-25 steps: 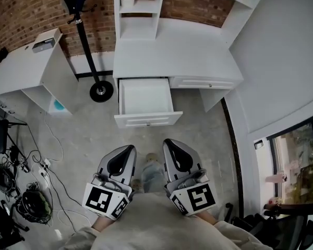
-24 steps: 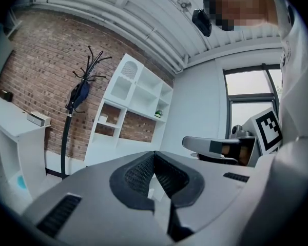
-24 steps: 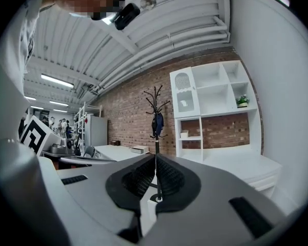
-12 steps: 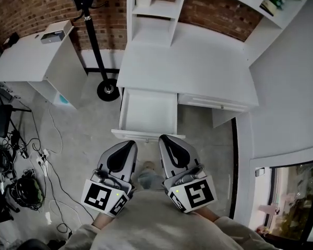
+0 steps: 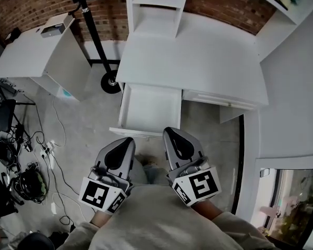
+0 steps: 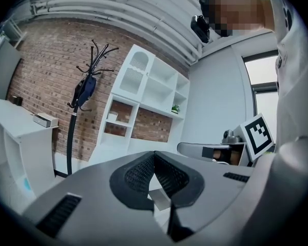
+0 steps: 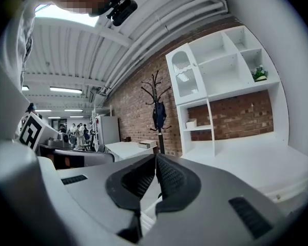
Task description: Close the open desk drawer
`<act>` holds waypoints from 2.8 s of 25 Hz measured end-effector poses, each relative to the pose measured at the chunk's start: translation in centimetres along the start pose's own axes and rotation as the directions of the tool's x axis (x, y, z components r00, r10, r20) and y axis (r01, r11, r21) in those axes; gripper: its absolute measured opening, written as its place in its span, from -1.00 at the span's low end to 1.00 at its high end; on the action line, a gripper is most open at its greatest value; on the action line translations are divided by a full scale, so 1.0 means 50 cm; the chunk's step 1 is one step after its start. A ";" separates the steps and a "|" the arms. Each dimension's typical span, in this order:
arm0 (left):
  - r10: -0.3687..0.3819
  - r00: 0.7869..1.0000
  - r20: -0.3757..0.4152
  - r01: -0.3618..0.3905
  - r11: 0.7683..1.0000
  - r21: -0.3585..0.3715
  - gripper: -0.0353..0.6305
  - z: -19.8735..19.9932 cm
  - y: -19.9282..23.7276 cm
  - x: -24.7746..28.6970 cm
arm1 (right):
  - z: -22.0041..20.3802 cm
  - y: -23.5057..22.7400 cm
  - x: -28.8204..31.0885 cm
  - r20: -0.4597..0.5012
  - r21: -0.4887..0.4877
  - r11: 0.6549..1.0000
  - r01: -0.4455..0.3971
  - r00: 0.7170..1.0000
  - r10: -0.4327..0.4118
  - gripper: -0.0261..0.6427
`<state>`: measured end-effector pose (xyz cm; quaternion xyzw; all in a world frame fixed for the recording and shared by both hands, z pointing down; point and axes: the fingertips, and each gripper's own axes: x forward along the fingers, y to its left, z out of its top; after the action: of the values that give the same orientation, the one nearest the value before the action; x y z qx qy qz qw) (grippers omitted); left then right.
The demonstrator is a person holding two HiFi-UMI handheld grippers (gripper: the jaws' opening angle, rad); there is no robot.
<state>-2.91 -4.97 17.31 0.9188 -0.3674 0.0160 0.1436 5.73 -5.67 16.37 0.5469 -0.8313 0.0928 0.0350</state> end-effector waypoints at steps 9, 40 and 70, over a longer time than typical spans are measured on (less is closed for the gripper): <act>-0.175 0.983 -0.064 0.181 0.978 0.100 -0.84 -0.027 0.013 0.078 | -0.020 -0.009 0.064 0.003 0.049 0.998 0.044 0.999 -0.044 -0.83; -0.290 0.931 -0.222 0.294 0.956 -0.014 -0.84 -0.362 0.167 0.180 | -0.416 -0.007 0.193 -0.226 -0.019 0.999 -0.027 0.974 0.022 -0.83; -0.328 0.900 -0.288 0.327 0.944 -0.053 -0.84 -0.585 0.221 0.199 | -0.707 -0.014 0.214 -0.458 -0.091 0.981 -0.170 0.882 0.110 -0.83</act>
<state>-0.94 -11.21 49.48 0.9546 -0.1826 0.1269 0.1984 0.57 -8.79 52.80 0.4454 -0.8422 0.1654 0.2548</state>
